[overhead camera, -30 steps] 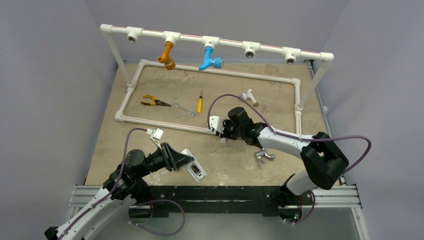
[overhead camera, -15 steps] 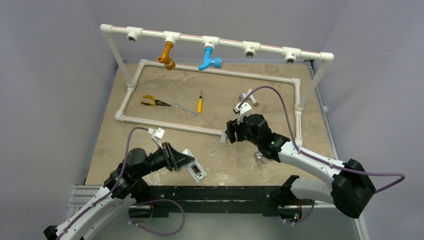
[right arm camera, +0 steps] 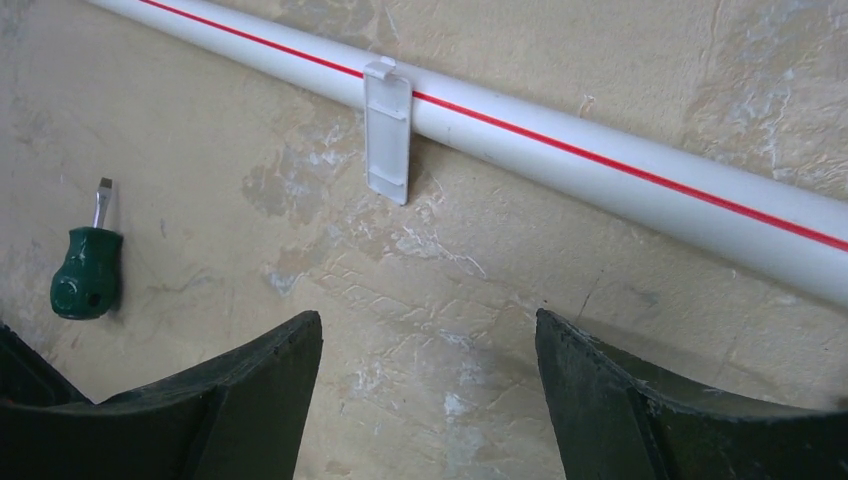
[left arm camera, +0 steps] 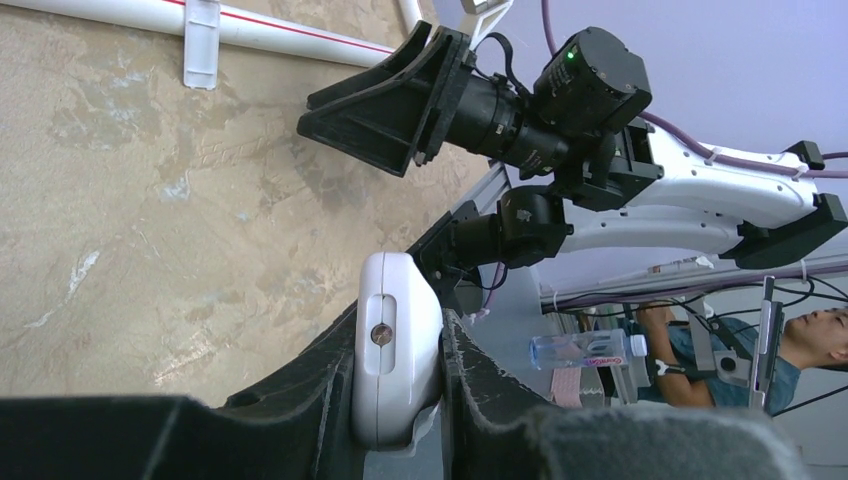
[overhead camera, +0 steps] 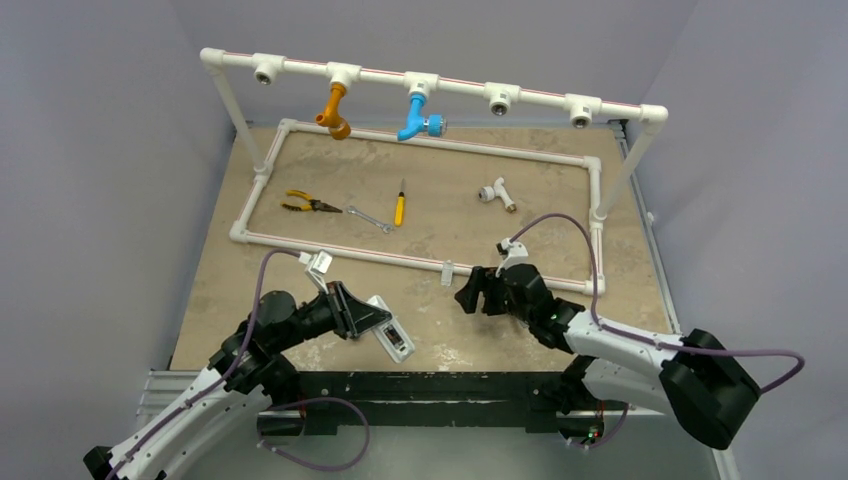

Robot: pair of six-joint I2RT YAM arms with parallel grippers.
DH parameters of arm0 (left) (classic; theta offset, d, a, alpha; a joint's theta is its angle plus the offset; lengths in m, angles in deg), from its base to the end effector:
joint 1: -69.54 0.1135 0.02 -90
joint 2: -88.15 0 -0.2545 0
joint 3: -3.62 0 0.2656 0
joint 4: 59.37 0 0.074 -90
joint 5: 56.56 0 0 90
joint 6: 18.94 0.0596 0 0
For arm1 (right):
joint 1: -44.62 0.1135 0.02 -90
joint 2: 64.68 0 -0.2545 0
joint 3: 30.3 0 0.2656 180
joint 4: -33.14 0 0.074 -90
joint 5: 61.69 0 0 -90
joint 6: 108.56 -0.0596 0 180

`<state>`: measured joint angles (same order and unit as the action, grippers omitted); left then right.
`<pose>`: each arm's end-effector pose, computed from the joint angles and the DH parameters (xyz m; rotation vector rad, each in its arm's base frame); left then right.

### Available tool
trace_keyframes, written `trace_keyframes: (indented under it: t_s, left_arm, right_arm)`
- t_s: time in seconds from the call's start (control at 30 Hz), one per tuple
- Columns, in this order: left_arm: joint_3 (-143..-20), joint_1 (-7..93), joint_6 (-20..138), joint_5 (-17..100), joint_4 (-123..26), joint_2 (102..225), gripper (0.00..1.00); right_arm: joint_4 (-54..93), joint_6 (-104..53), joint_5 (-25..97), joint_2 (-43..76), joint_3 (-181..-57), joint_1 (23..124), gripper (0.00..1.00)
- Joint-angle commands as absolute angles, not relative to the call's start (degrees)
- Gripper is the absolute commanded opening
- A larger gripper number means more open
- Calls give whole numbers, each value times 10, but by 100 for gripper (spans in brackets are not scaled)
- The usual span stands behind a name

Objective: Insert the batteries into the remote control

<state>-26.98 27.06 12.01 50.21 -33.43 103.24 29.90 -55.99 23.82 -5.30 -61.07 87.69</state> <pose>0.1057 -0.1201 0.2271 -0.0454 2.0190 -1.4797 0.1762 0.1583 0.1349 -0.0608 2.2165 0.7301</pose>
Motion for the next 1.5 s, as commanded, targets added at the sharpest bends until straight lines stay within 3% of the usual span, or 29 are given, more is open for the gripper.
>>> trace_keyframes:
  t_s: [0.0, 0.17, 0.43, 0.6, 1.03, 1.47]
  left_arm:
    - [-294, 274, 120, 510, -372, 1032, 0]
    - [-294, 274, 118, 503, -362, 1022, 0]
    - [-303, 274, 124, 498, -339, 1013, 0]
    - [-298, 274, 122, 497, -336, 1007, 0]
    - [-298, 273, 123, 495, -336, 1008, 0]
    - [-297, 274, 125, 492, -328, 999, 0]
  right_arm:
    - [423, -603, 239, -5, -594, 877, 78]
    - [509, -617, 232, 73, -591, 877, 76]
    - [595, -640, 212, 177, -597, 877, 62]
    - [609, -641, 224, 219, -608, 877, 59]
    - [608, -640, 228, 259, -622, 877, 45]
    - [614, -645, 234, 287, -630, 877, 40]
